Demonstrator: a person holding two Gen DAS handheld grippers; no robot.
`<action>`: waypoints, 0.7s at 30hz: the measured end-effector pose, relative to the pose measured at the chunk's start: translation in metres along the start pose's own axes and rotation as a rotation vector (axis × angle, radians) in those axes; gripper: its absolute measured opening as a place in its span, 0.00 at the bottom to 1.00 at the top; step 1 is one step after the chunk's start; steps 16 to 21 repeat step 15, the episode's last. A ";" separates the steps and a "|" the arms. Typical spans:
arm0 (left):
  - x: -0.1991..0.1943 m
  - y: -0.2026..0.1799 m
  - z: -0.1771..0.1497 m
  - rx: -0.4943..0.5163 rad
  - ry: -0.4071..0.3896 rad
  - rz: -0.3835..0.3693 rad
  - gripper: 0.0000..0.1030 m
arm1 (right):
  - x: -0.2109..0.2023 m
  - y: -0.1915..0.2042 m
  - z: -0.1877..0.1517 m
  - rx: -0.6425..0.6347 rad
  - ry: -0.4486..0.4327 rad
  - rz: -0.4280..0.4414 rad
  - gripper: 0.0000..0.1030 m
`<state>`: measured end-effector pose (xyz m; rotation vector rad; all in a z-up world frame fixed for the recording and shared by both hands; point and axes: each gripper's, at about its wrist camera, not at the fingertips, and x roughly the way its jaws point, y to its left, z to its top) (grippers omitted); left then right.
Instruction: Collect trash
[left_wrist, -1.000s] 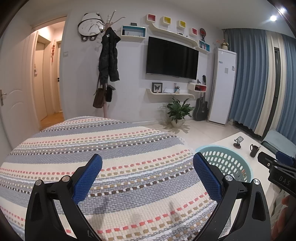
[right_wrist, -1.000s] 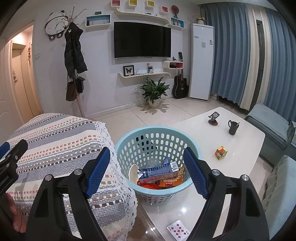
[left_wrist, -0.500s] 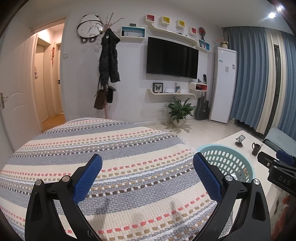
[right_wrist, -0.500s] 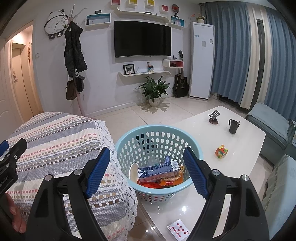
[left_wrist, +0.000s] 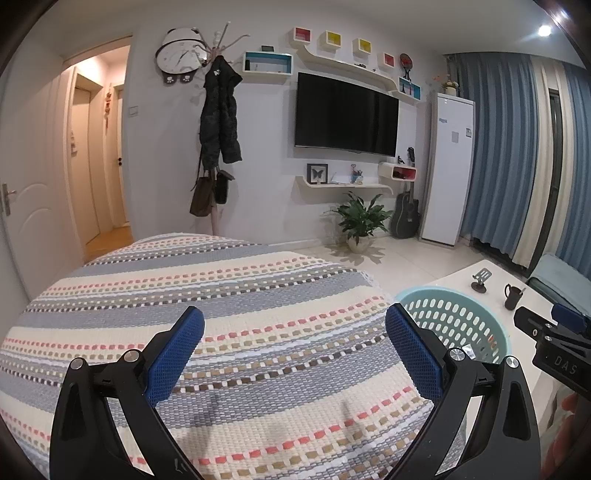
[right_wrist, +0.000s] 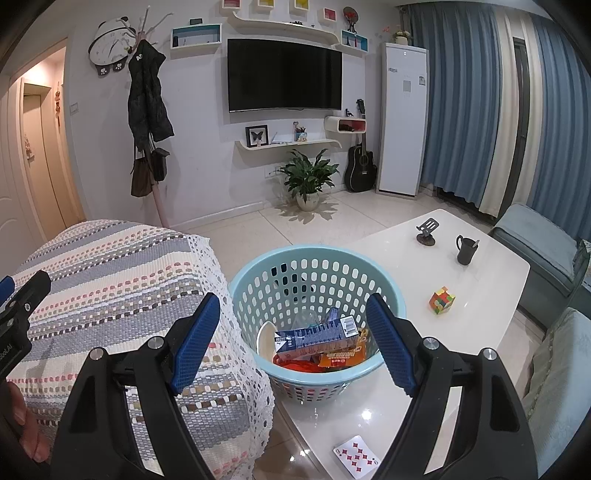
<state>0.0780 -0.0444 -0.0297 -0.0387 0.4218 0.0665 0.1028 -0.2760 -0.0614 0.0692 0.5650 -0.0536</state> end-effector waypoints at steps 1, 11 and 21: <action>0.000 0.000 0.000 0.004 -0.002 0.002 0.93 | 0.000 0.000 -0.001 0.000 0.001 0.000 0.75; 0.000 0.002 0.000 -0.010 0.012 -0.018 0.93 | 0.003 -0.001 -0.005 -0.001 0.010 0.002 0.75; 0.000 0.002 0.000 -0.019 0.010 -0.018 0.93 | 0.004 0.001 -0.006 -0.008 0.010 -0.001 0.75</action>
